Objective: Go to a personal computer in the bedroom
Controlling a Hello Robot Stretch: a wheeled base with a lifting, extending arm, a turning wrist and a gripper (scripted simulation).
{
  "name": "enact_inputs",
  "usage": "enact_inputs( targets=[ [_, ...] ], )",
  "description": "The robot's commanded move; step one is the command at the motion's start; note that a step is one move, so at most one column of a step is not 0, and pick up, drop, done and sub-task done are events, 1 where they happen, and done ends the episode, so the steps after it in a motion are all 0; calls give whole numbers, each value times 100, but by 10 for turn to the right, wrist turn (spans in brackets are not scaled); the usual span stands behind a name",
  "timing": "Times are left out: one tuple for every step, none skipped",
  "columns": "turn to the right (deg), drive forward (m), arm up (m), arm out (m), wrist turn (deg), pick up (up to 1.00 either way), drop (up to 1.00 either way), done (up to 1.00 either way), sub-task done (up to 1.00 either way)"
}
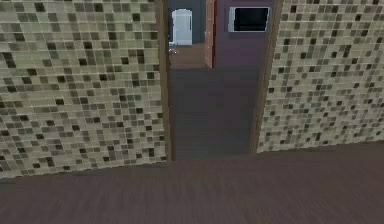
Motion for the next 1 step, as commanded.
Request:
enact_inputs(
  targets=[
    [30, 0, 0, 0, 0, 0, 0, 0, 0]
  ],
)
